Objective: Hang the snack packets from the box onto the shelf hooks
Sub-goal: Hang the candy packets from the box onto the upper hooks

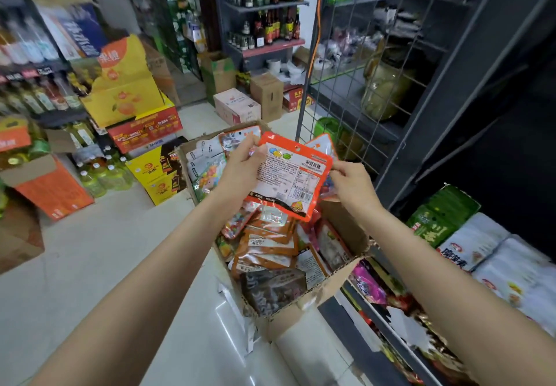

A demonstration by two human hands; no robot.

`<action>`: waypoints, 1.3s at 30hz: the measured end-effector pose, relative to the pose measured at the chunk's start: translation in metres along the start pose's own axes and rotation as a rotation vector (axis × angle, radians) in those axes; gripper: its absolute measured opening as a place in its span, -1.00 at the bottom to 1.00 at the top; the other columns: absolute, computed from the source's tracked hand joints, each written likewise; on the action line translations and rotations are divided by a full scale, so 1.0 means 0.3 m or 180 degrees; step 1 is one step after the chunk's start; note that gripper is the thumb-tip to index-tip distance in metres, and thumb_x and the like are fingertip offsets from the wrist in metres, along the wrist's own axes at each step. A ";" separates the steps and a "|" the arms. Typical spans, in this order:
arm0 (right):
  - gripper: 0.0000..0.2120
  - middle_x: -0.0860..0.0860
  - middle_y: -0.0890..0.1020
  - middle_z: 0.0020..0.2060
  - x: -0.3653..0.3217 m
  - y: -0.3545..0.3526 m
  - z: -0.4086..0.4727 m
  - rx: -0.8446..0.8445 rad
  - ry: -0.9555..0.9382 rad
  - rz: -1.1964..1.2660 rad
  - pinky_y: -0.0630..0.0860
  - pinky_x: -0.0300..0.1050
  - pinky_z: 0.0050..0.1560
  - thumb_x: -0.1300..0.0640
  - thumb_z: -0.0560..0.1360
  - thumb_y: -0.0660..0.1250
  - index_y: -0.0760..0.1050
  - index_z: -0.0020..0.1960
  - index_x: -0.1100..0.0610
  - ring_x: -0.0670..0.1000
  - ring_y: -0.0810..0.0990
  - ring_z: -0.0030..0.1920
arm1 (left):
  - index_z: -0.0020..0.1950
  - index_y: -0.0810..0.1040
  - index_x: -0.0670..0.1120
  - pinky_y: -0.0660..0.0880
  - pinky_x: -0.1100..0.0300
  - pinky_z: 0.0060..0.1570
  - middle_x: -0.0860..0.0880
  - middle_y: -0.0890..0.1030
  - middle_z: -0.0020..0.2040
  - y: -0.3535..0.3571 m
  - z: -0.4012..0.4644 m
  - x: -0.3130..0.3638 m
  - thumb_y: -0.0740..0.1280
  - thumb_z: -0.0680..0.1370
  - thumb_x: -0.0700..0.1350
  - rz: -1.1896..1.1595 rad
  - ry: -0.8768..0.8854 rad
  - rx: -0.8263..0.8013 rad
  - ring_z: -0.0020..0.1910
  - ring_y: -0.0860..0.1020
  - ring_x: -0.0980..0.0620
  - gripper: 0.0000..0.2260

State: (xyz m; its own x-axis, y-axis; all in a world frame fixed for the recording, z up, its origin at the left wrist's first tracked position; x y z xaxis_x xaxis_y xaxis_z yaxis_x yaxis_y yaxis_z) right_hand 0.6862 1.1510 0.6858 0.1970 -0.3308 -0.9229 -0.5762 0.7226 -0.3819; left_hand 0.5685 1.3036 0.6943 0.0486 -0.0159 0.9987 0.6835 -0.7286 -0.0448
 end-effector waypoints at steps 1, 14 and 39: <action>-0.68 0.18 0.66 -0.09 -0.012 -0.030 -0.007 0.0104 0.0035 0.0012 0.65 0.02 -0.18 0.27 0.57 0.07 0.59 -0.16 0.23 0.09 0.66 -0.24 | -0.17 0.43 0.02 0.45 0.12 -0.16 0.01 0.58 -0.20 0.021 0.011 0.026 0.16 0.64 -0.12 -0.0063 0.0029 0.0078 -0.19 0.53 -0.01 -0.80; -0.23 0.11 0.70 -0.17 -0.263 -0.605 -0.296 0.0936 -0.0061 0.0665 0.59 0.04 0.08 -0.51 0.27 0.17 0.64 -0.04 0.18 0.06 0.68 -0.12 | -0.07 0.52 -0.10 0.37 0.18 -0.24 0.01 0.60 -0.28 0.629 -0.312 0.675 0.27 0.57 -0.09 0.1045 0.2442 -0.0539 -0.24 0.56 -0.01 -0.90; -0.74 0.09 0.70 -0.06 -0.391 -1.496 -1.010 0.2260 -0.0877 0.0932 0.59 0.00 -0.05 0.06 0.62 0.17 0.56 0.14 0.15 0.09 0.68 -0.06 | 0.02 0.56 -0.16 0.59 0.03 -0.18 -0.11 0.67 -0.13 1.349 -0.784 0.960 0.24 0.60 -0.12 -0.1207 0.0473 -0.2542 -0.19 0.65 -0.03 -0.85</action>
State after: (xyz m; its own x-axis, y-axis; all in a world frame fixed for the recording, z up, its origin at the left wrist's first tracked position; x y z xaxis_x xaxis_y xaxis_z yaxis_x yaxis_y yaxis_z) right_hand 0.6813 0.6817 0.9800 0.3579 0.0254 -0.9334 -0.0126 0.9997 0.0224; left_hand 0.6877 0.8431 0.9695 -0.2101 0.2747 0.9383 -0.0788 -0.9614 0.2638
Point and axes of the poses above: each hand's wrist, its own z-axis towards the middle knuckle, its own y-axis out of the palm, x = y × z, the point moved 8 cm from there along z, towards the middle knuckle
